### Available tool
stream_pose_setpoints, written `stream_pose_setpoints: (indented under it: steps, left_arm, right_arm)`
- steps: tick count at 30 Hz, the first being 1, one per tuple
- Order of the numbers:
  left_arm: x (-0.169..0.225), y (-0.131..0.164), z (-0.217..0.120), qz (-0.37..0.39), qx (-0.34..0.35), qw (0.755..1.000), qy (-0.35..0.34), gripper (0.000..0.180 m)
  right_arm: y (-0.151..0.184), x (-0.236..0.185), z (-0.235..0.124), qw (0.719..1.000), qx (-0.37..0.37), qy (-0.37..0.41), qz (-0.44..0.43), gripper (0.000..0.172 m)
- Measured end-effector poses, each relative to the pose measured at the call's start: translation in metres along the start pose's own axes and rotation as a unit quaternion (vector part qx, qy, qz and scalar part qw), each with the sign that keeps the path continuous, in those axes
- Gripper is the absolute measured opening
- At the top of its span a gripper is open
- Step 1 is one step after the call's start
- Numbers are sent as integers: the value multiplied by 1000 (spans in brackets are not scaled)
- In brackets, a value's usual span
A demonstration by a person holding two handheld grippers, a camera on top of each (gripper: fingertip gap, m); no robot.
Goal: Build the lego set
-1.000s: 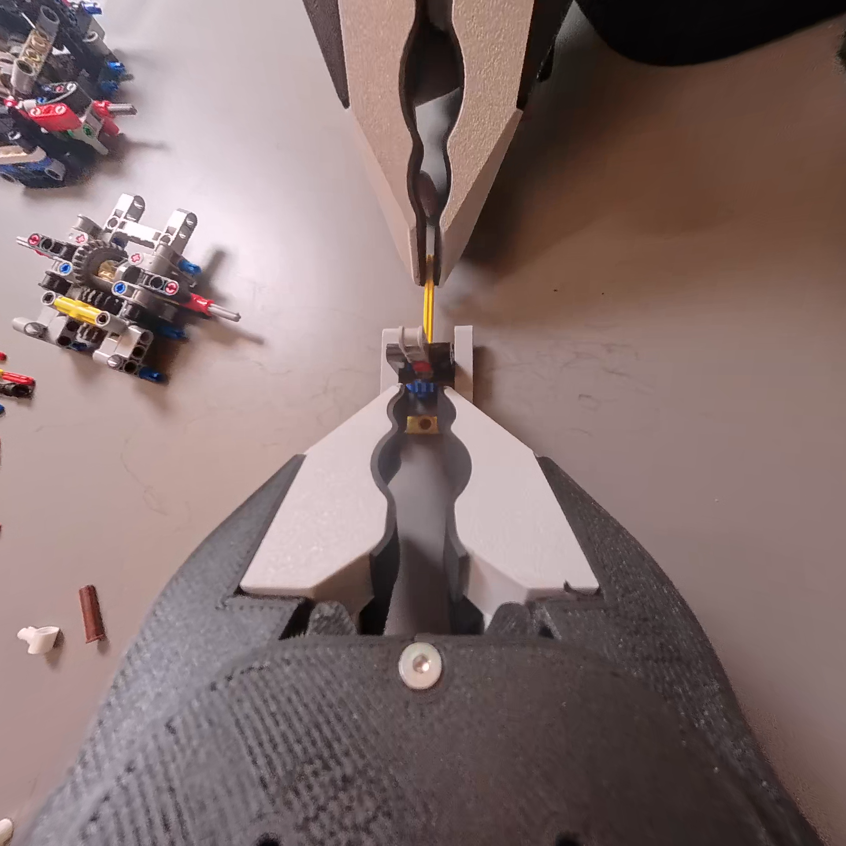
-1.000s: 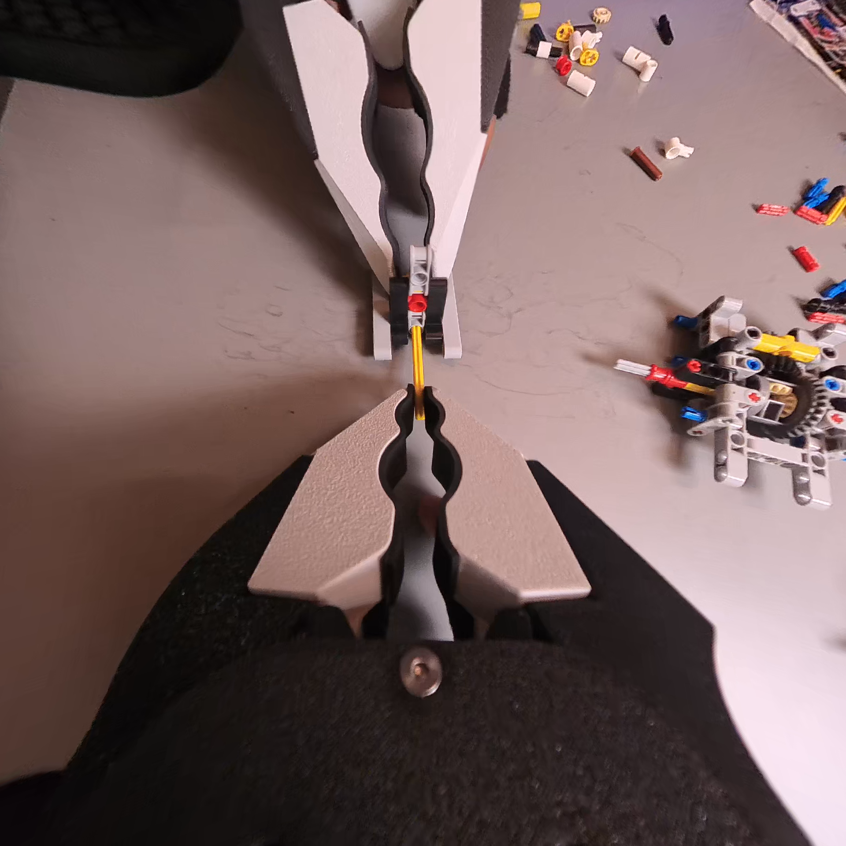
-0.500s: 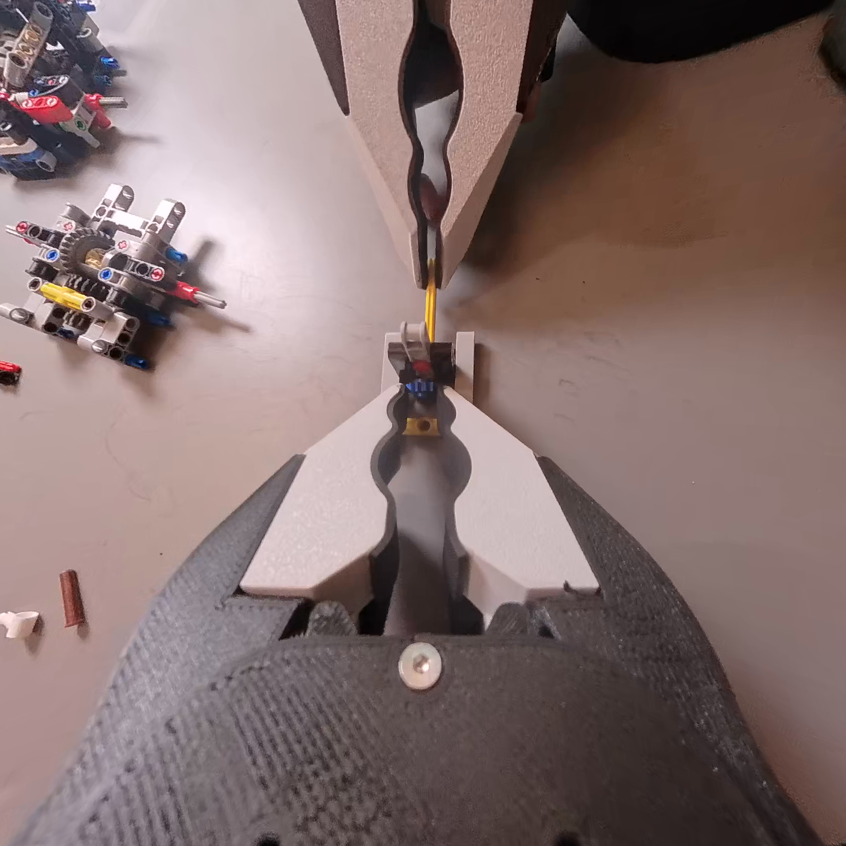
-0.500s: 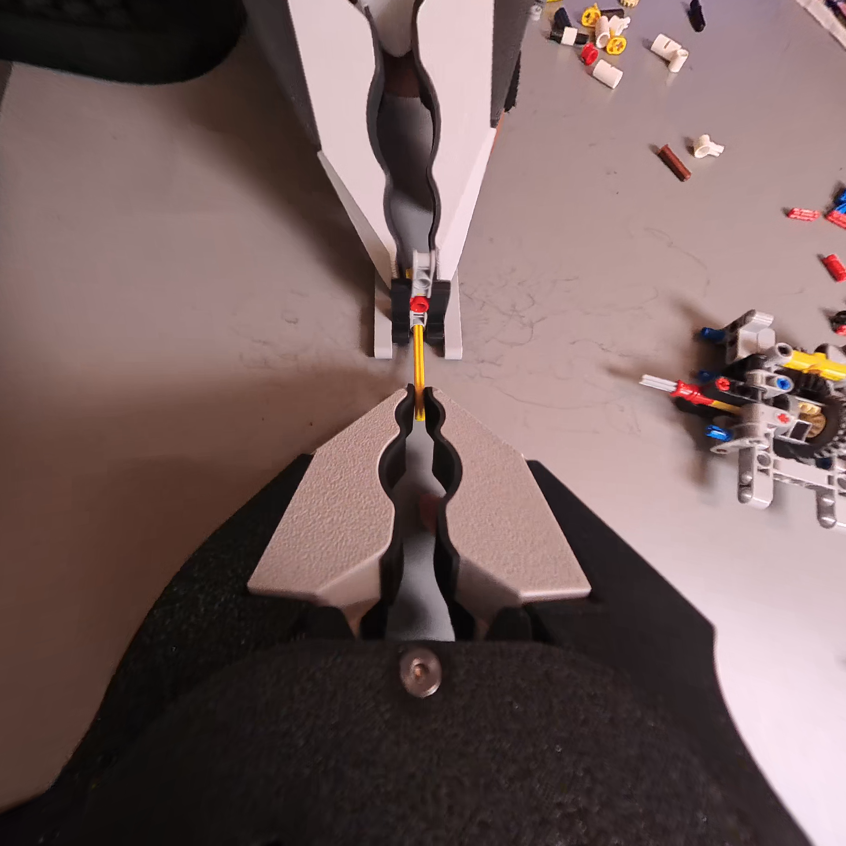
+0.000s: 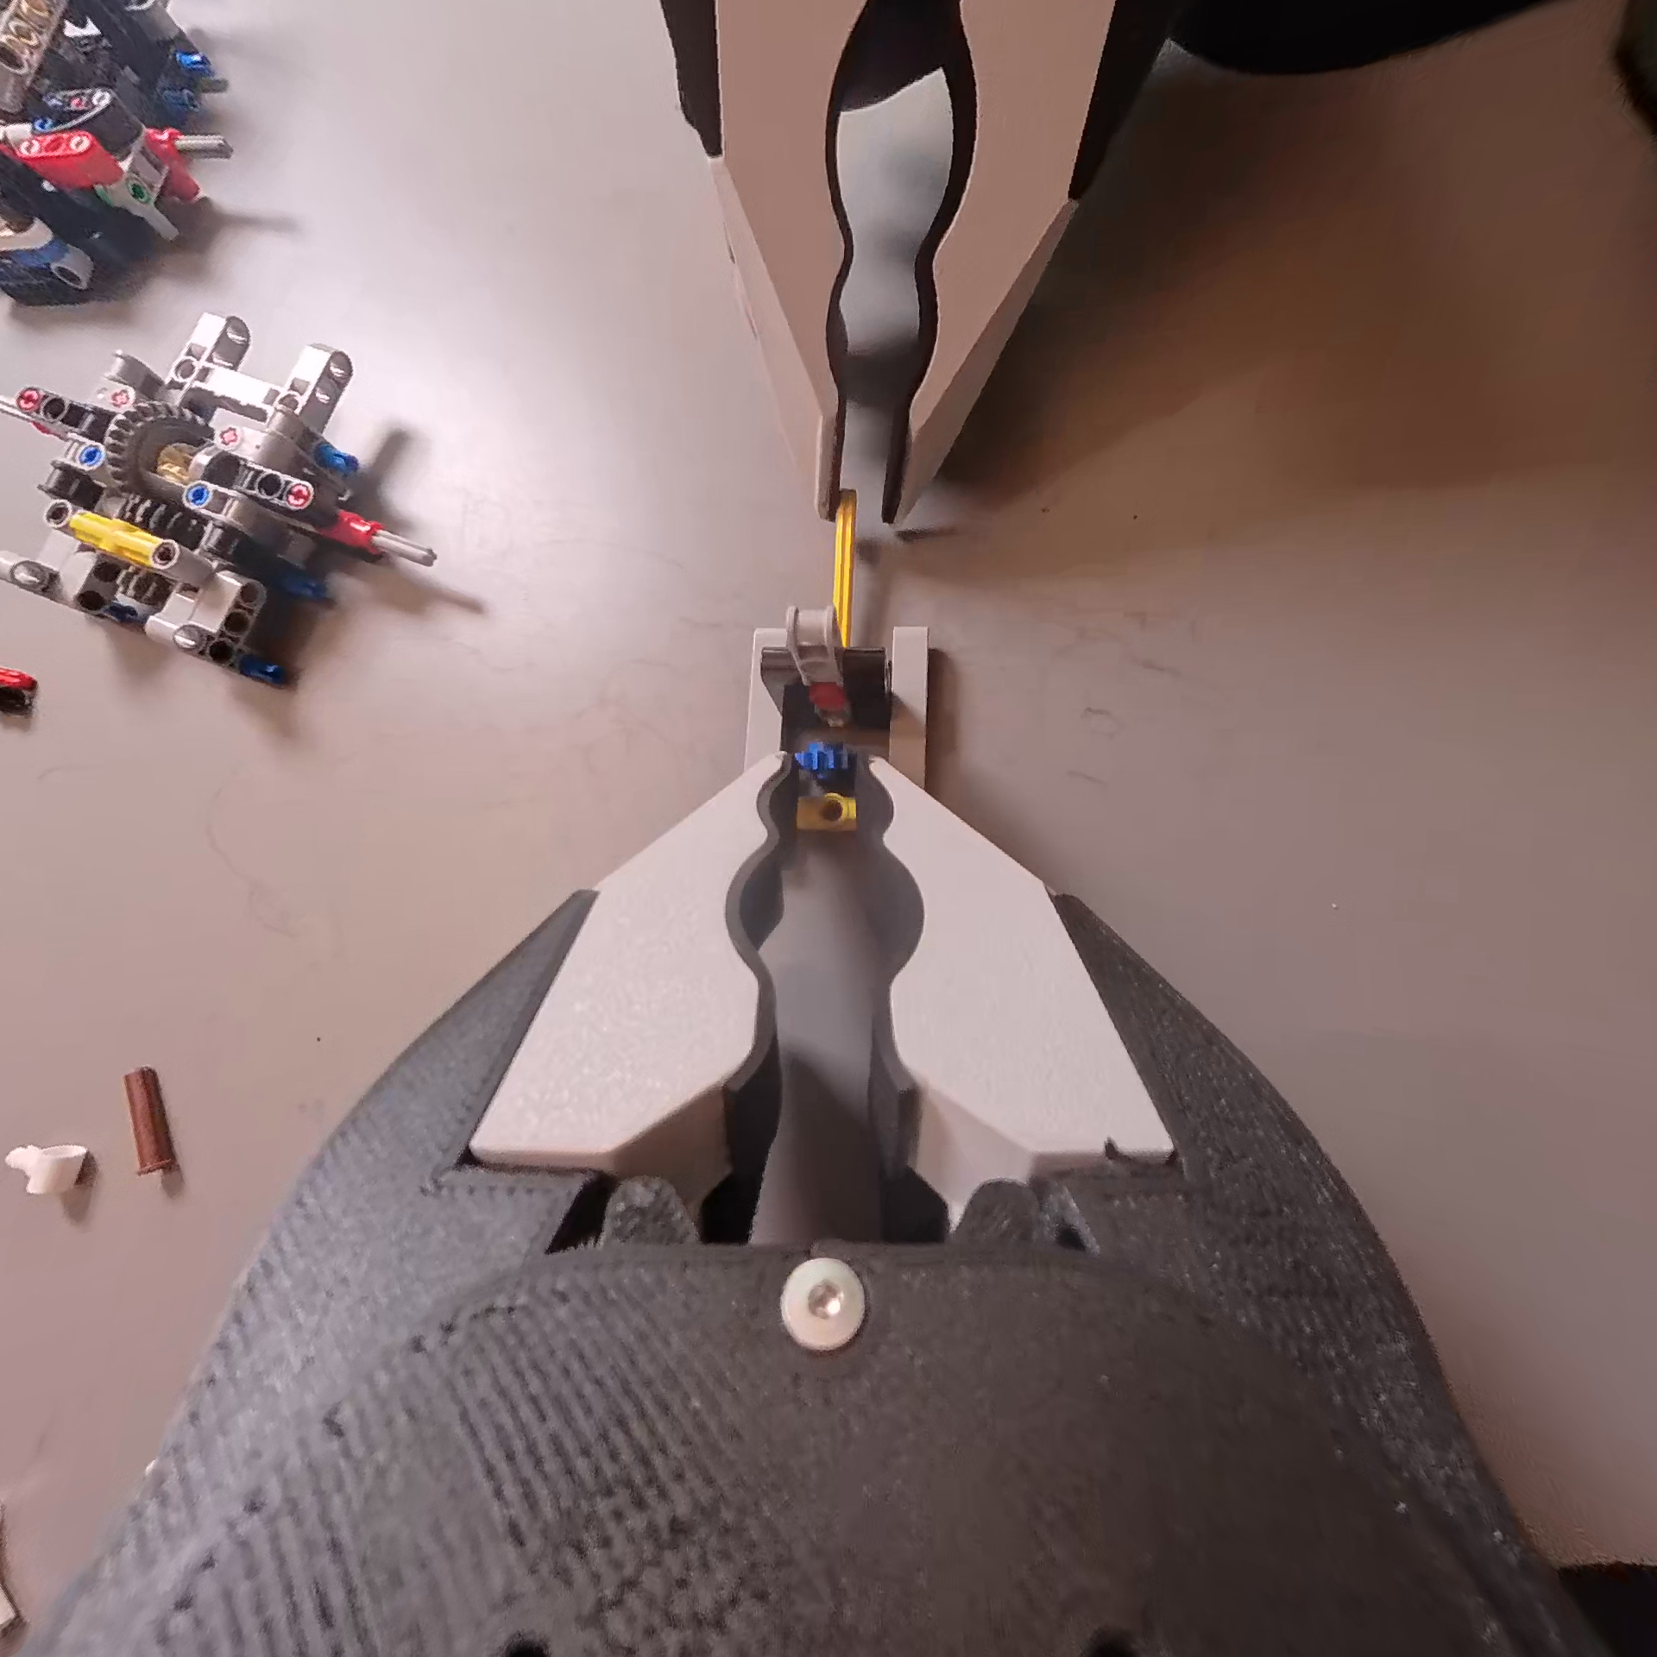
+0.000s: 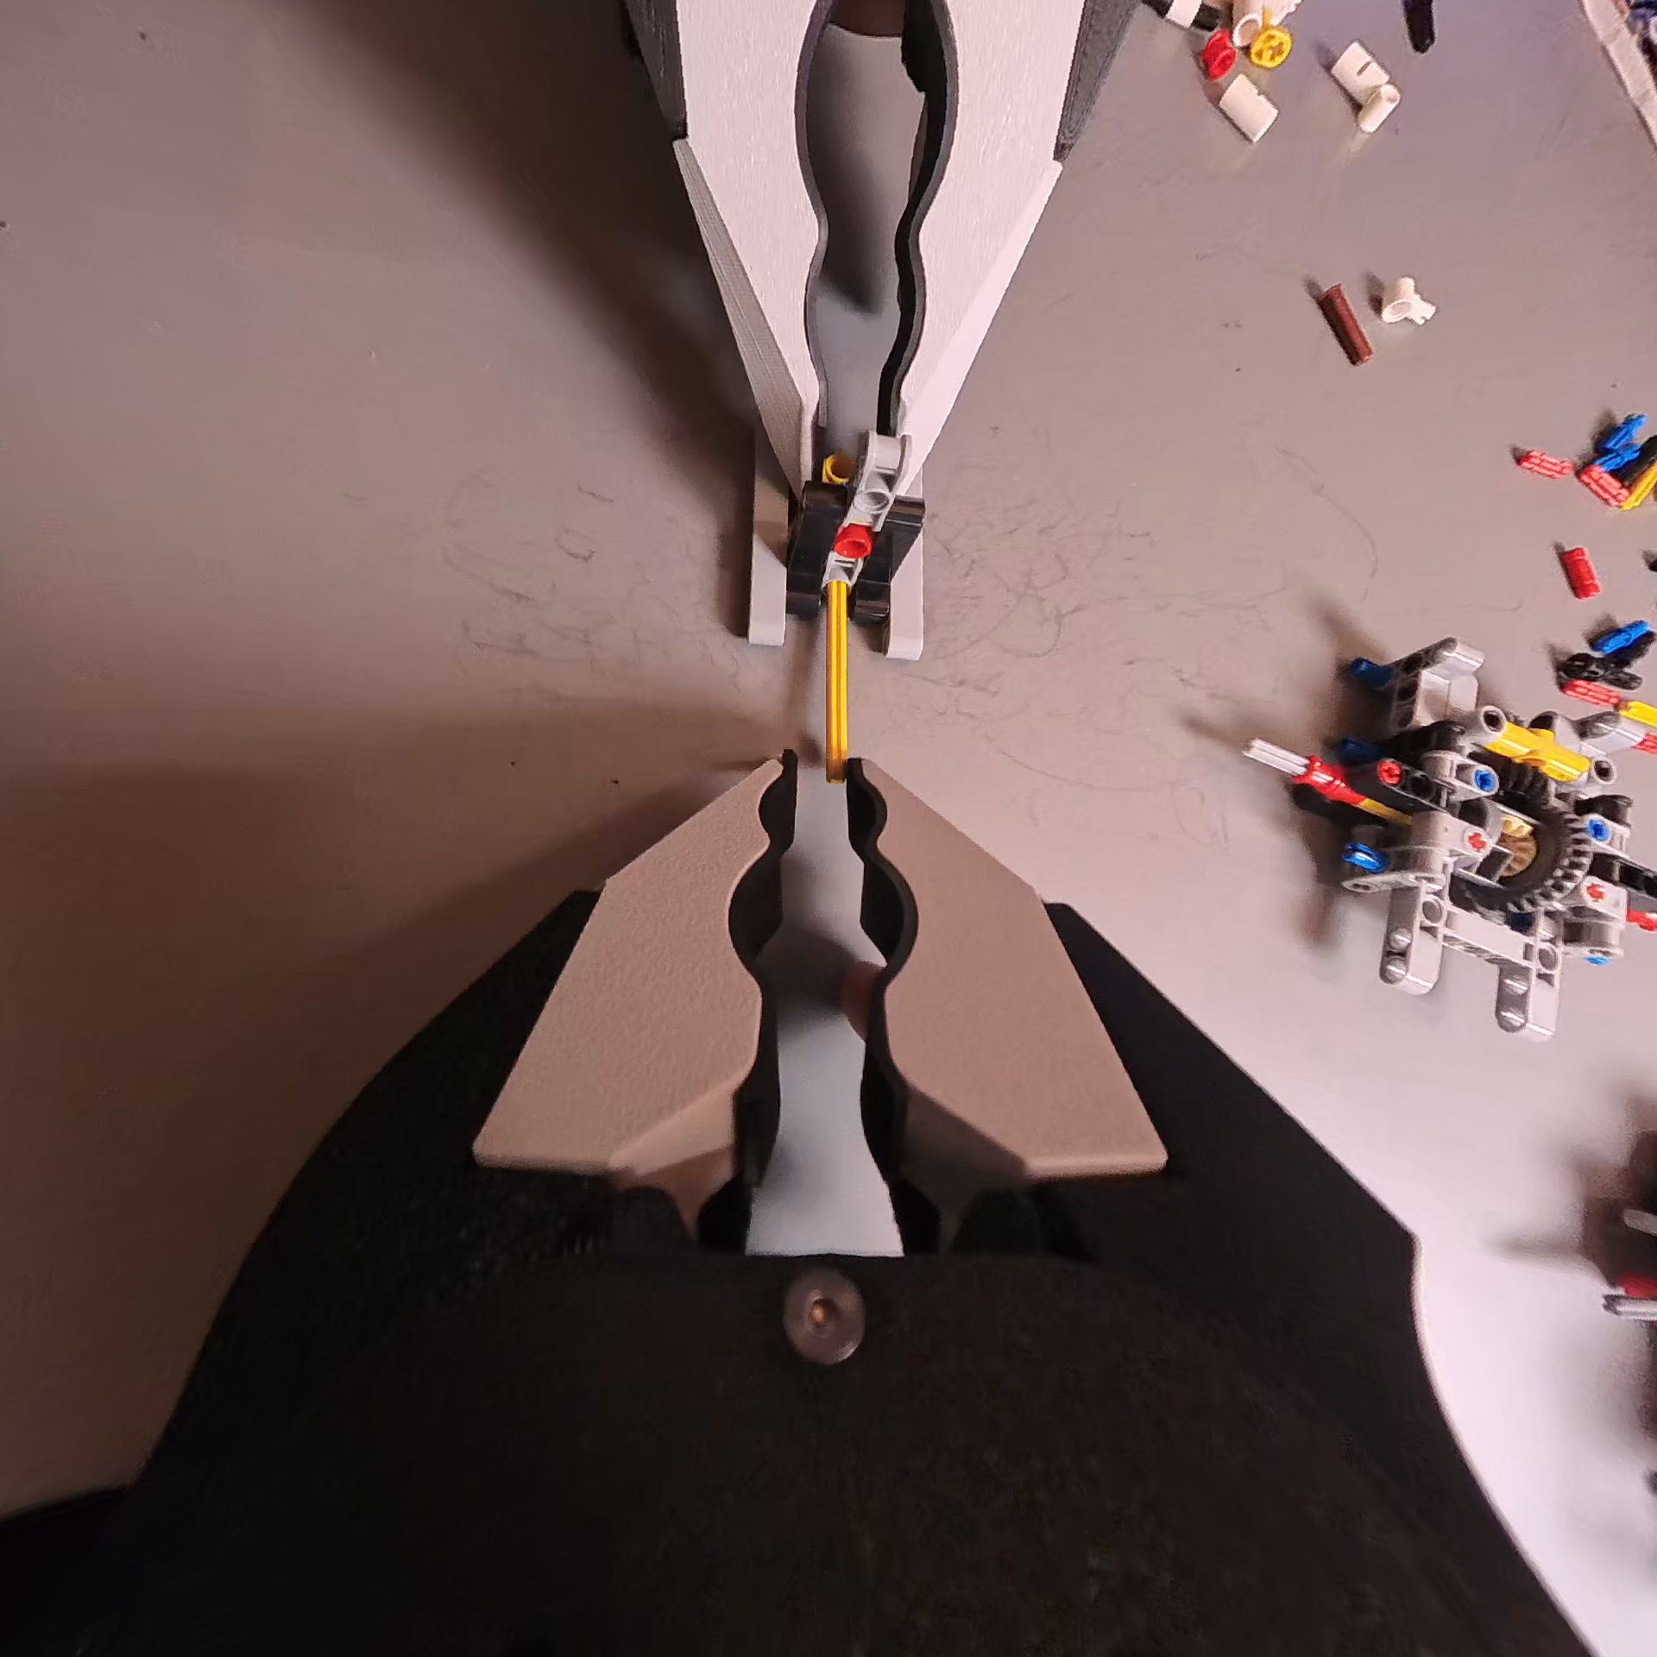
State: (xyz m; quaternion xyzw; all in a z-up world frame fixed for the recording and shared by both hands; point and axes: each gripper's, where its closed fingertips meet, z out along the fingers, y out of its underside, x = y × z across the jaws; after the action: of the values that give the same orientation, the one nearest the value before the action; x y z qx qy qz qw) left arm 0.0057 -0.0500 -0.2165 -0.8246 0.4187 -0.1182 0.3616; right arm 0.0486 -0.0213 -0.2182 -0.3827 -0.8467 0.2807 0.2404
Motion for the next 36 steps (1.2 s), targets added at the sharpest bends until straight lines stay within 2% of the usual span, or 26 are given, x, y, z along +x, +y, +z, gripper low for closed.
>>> stream_pose_setpoints:
  steps: [5, 19, 28, 36]
  left_arm:
    - [0, 0, 0, -2, 0, 1000, 0, 11]
    - [1, 1, 0, -4, 2, 1000, 3, 11]
    - [0, 2, -2, -10, -3, 1000, 1, 11]
    - [-2, 5, -5, -10, -42, 999, -2, 11]
  right_arm:
    - [3, 3, -1, 1000, -9, 4, 3, 3]
    - [-1, 4, 2, 1000, -9, 7, 11, 2]
    - [-6, 8, 1, 998, 34, -5, 53, 1]
    - [-13, 6, 2, 994, 67, -16, 80, 0]
